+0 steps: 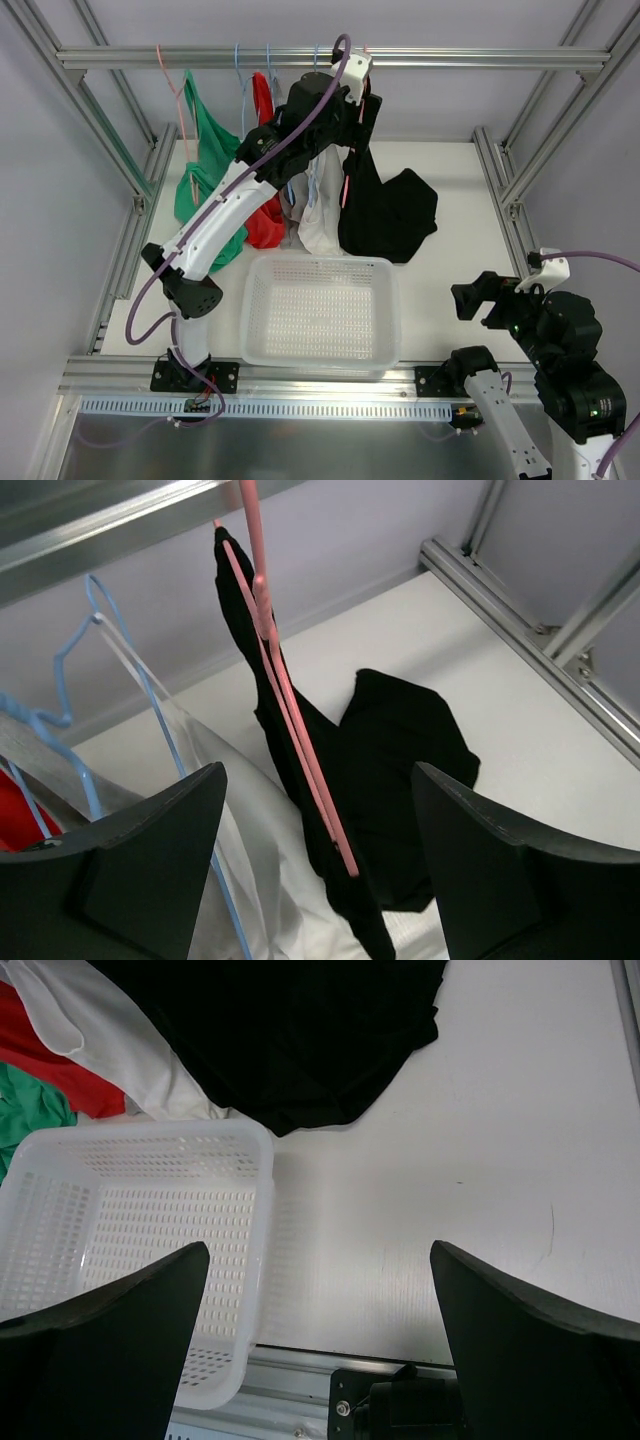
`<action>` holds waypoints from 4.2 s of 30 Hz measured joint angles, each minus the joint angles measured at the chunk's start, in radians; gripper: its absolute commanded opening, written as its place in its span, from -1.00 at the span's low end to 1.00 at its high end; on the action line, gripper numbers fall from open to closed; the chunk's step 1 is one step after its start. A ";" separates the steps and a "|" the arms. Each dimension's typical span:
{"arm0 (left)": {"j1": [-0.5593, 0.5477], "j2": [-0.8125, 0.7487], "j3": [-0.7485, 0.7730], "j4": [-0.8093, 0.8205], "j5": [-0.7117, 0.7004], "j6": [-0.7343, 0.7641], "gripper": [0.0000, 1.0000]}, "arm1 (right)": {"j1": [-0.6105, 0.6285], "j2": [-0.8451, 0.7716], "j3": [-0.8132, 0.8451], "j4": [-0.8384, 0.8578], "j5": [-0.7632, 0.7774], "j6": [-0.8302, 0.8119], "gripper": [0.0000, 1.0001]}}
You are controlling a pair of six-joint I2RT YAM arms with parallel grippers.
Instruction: Remove the tank top from the hanger
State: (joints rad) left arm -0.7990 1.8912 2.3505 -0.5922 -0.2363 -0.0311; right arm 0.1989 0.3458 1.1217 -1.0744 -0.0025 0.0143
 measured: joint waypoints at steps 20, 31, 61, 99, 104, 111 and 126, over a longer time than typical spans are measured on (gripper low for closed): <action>0.060 0.124 0.031 0.088 -0.020 -0.024 -1.00 | 0.000 -0.009 0.000 0.000 -0.089 0.011 0.99; 0.055 0.122 0.056 0.121 0.027 -0.139 -1.00 | 0.000 -0.009 0.000 0.000 -0.087 0.013 0.99; -0.089 -0.240 -0.371 0.208 0.274 -0.238 -1.00 | 0.000 0.327 0.073 0.315 -0.183 -0.043 0.60; -0.105 -0.335 -0.468 0.205 0.626 -0.283 -1.00 | -0.330 0.811 0.431 0.503 0.072 -0.127 -0.99; -0.105 -0.156 -0.181 0.246 0.655 -0.287 -1.00 | -0.515 0.890 0.488 0.478 -0.010 -0.010 -0.99; -0.113 0.079 0.016 0.560 0.622 -0.398 -1.00 | -0.729 0.724 0.486 0.369 -0.153 0.106 -0.99; -0.195 0.358 0.022 1.129 0.385 -0.510 -1.00 | -0.736 0.441 0.180 0.246 -0.343 0.096 -0.99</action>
State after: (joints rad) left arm -0.9936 2.2494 2.3726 0.5369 0.1482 -0.5415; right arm -0.5373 0.7868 1.3014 -0.8284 -0.3450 0.1104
